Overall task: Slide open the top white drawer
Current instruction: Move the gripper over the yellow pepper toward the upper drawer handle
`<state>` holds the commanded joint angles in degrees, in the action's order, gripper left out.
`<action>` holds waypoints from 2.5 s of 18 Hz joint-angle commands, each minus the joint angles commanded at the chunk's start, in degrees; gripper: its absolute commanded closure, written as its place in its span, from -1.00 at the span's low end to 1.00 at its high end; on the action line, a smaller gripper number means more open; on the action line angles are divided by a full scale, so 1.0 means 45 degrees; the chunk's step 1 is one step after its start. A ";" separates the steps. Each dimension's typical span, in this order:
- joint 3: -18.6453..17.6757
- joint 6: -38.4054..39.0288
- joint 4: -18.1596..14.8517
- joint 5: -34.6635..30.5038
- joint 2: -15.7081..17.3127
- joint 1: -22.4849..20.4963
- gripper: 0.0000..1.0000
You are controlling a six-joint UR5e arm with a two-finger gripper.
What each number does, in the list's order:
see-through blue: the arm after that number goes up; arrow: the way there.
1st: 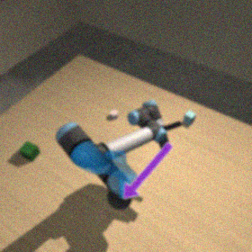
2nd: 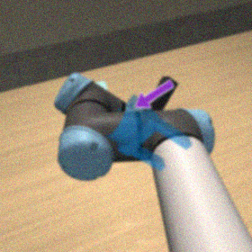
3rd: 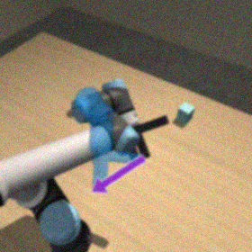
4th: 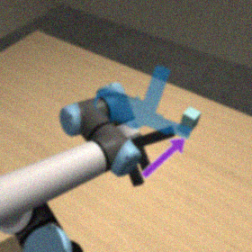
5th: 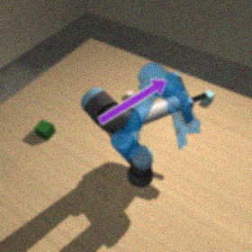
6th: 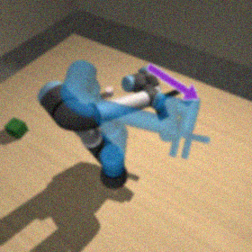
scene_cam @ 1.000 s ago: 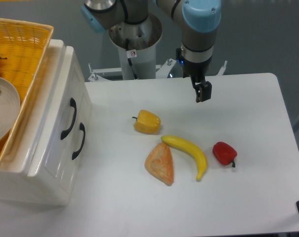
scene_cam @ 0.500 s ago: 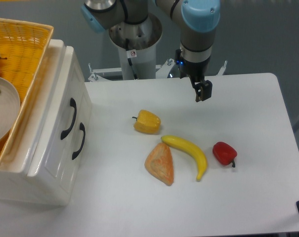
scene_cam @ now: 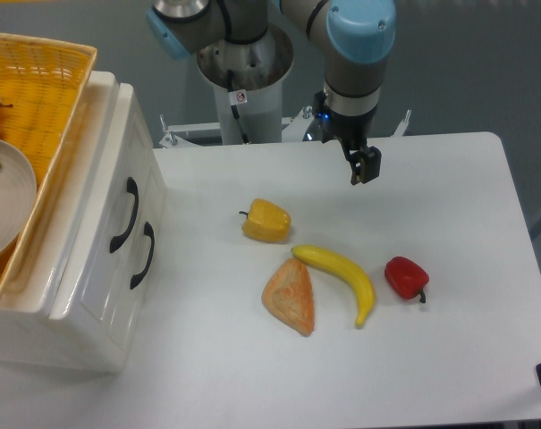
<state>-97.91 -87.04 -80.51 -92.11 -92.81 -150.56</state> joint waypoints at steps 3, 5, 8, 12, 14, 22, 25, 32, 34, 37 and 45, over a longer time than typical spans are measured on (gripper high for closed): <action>0.0097 0.1720 -0.0098 0.0117 -0.0078 0.0448 -1.00; 0.0156 0.2600 -0.0098 0.0117 -0.0156 0.0741 -1.00; 0.0195 0.4278 -0.0079 0.0137 -0.0311 0.1151 -1.00; 0.0215 0.5959 -0.0059 0.0156 -0.0546 0.1756 -1.00; 0.0234 0.6761 -0.0020 0.0350 -0.0644 0.2070 -1.00; 0.0370 0.9222 -0.0020 0.2636 -0.0664 0.2148 -1.00; 0.0410 0.9711 -0.0039 0.2852 -0.0683 0.2304 -1.00; 0.0800 1.0865 -0.0039 0.2891 -0.0957 0.2696 -1.00; 0.0956 1.0983 -0.0020 0.3085 -0.1035 0.2754 -1.00; 0.0996 1.1274 -0.0039 0.3184 -0.1113 0.2773 -1.00; 0.1288 1.2388 -0.0039 0.4062 -0.1191 0.3066 -1.00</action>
<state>-92.11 -31.30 -80.68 -73.83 -98.17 -136.76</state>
